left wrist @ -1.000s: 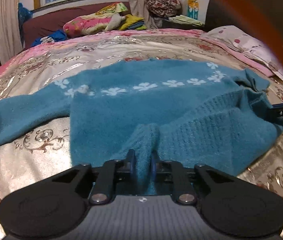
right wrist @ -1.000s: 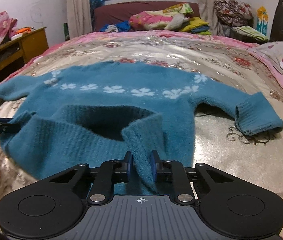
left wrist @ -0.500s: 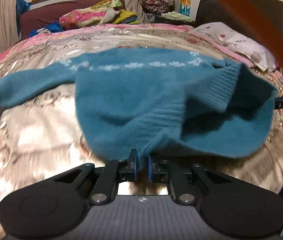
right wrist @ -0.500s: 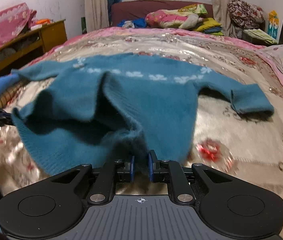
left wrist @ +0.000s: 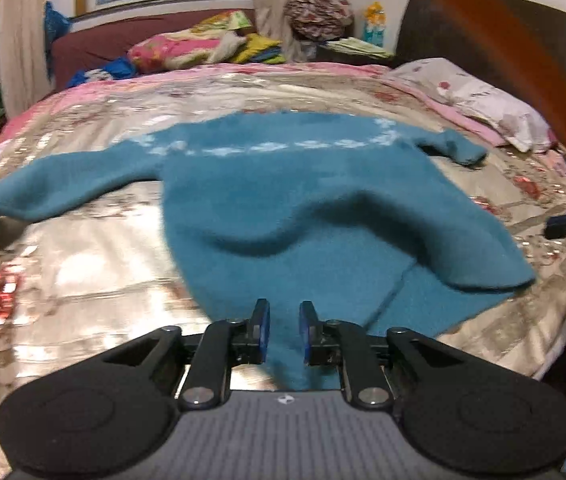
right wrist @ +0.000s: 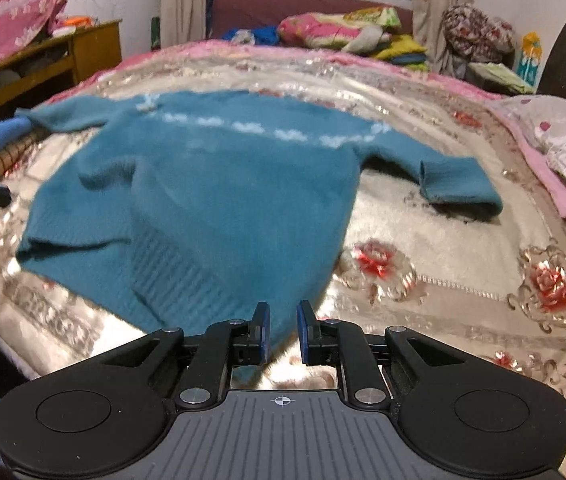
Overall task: Fold small clothes
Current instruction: 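Lift and pull the hem with both grippers to spread the sweater flat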
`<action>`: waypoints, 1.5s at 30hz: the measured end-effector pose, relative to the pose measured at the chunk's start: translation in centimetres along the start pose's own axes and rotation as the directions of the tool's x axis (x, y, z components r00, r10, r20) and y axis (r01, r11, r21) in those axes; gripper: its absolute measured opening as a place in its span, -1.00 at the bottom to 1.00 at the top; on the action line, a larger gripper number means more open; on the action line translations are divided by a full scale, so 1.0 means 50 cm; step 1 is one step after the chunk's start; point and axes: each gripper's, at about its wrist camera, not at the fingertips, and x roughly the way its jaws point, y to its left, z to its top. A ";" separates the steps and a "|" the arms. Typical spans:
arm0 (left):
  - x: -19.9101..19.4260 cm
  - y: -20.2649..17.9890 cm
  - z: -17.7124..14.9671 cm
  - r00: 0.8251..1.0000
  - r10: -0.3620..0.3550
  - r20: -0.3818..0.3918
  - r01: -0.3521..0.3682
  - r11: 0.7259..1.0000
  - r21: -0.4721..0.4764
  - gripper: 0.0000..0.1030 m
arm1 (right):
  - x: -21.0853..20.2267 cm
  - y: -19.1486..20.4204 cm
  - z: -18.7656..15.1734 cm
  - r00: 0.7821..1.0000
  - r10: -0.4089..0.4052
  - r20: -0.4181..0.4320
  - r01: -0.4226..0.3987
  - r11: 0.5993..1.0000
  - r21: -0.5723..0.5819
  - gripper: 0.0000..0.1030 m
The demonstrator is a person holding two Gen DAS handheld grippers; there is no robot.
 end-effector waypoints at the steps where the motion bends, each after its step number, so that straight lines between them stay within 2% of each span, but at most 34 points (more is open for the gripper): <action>1: 0.011 -0.018 -0.002 1.000 -0.002 -0.008 0.002 1.000 0.019 -0.37 | -0.001 0.008 0.003 1.000 0.008 0.013 -0.008 1.000 0.003 -0.68; 4: 0.041 -0.076 -0.021 0.998 0.056 -0.011 -0.054 0.988 0.142 -0.16 | -0.002 0.034 0.007 0.998 0.046 0.037 -0.046 0.999 0.004 -0.64; 7: 0.066 -0.117 -0.040 0.993 0.120 -0.021 -0.112 0.965 0.239 -0.08 | 0.004 0.063 0.007 0.995 0.094 0.046 -0.094 0.996 -0.002 -0.63; 10: 0.091 -0.139 -0.054 0.967 0.255 -0.007 -0.238 0.912 0.334 -0.07 | 0.014 0.091 0.006 0.989 0.143 0.048 -0.143 0.990 -0.004 -0.61; 12: 0.099 -0.141 -0.059 0.951 0.310 -0.003 -0.290 0.890 0.353 -0.08 | 0.024 0.111 0.005 0.985 0.166 0.047 -0.165 0.986 -0.015 -0.58; 15: 0.099 -0.124 -0.052 0.945 0.327 -0.008 -0.311 0.906 0.287 -0.06 | 0.035 0.135 -0.001 0.982 0.182 0.045 -0.181 0.983 -0.029 -0.49; 20: 0.064 -0.074 -0.031 0.943 0.332 0.021 -0.333 0.941 0.066 -0.04 | 0.050 0.148 -0.013 0.987 0.158 0.031 -0.157 0.987 -0.046 -0.41; 22: 0.035 -0.049 -0.031 0.934 0.356 0.041 -0.355 0.934 -0.021 -0.04 | 0.050 0.145 -0.018 0.989 0.142 0.028 -0.141 0.989 -0.044 -0.30; 23: 0.021 -0.037 -0.036 0.924 0.379 0.052 -0.376 0.925 -0.055 -0.04 | 0.052 0.140 -0.020 0.991 0.133 0.028 -0.132 0.990 -0.040 -0.25; 26: -0.023 0.006 -0.044 0.894 0.444 0.057 -0.431 0.889 -0.155 -0.04 | 0.056 0.130 -0.026 0.994 0.109 0.021 -0.109 0.994 -0.022 -0.24; 27: -0.035 0.021 -0.047 0.894 0.447 0.046 -0.431 0.882 -0.190 -0.04 | 0.058 0.127 -0.027 0.995 0.102 0.018 -0.102 0.995 -0.018 -0.24; 30: -0.055 0.039 -0.059 0.911 0.412 0.023 -0.395 0.886 -0.243 -0.03 | 0.061 0.125 -0.032 0.995 0.096 0.010 -0.096 0.995 -0.017 -0.24; 32: -0.053 0.021 -0.059 0.913 0.408 0.022 -0.396 0.897 -0.197 -0.03 | 0.061 0.127 -0.033 0.995 0.096 0.009 -0.096 0.995 -0.023 -0.24; 36: -0.054 -0.014 -0.057 0.931 0.366 0.011 -0.362 0.926 -0.109 -0.04 | 0.055 0.132 -0.030 0.996 0.090 0.020 -0.089 0.995 -0.039 -0.19; 41: -0.061 -0.026 -0.058 0.940 0.341 -0.015 -0.341 0.936 -0.092 -0.04 | 0.067 0.123 -0.025 0.998 0.068 0.009 -0.068 0.998 -0.008 -0.18; 45: -0.072 -0.036 -0.068 0.940 0.340 -0.036 -0.341 0.938 -0.062 -0.04 | 0.081 0.114 -0.023 0.998 0.054 -0.009 -0.054 0.998 0.041 -0.18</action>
